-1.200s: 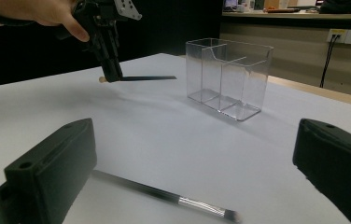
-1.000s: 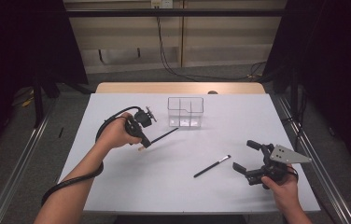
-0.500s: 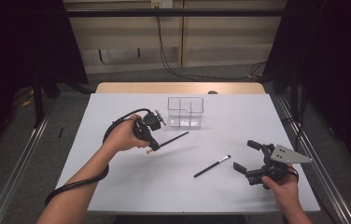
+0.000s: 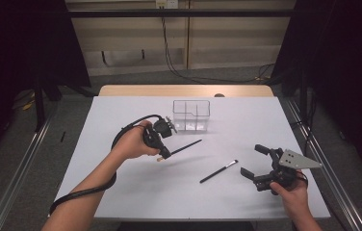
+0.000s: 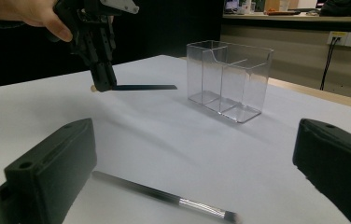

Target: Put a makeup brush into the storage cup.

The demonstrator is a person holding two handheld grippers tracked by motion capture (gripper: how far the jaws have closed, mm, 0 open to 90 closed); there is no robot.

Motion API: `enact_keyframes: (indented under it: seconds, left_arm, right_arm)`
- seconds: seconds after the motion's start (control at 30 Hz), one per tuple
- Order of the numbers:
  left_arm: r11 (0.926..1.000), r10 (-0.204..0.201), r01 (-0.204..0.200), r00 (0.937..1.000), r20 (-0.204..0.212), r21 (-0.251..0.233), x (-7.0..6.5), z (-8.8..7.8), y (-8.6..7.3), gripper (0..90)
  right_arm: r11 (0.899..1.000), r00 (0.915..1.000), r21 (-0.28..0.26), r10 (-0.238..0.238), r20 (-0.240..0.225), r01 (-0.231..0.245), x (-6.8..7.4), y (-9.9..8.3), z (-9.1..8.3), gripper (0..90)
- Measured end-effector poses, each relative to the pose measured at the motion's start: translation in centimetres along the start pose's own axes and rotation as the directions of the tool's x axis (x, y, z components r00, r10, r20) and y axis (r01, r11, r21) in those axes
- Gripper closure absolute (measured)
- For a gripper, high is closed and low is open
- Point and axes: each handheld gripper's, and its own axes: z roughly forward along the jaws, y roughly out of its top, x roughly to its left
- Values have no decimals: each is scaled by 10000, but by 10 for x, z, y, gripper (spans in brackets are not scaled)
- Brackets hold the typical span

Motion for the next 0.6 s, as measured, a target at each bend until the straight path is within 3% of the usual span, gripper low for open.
enact_keyframes:
  seconds: [0.4, 0.43, 0.6]
  left_arm:
    - [9990, 427, -424, 9987, 284, -122, -19, 5, 11, 844]
    - [9976, 686, -687, 9972, 290, 27, -19, 4, 13, 844]
    - [9966, 819, -819, 9958, 406, -24, -26, 6, 16, 844]
  right_arm:
    - [10000, 9999, 35, -82, -74, 82, 0, 0, 1, 0]
    - [9999, 9999, 44, -91, -79, 91, 0, 0, 1, 0]
    - [9999, 9999, 74, -83, -103, 84, 0, 0, 2, 0]
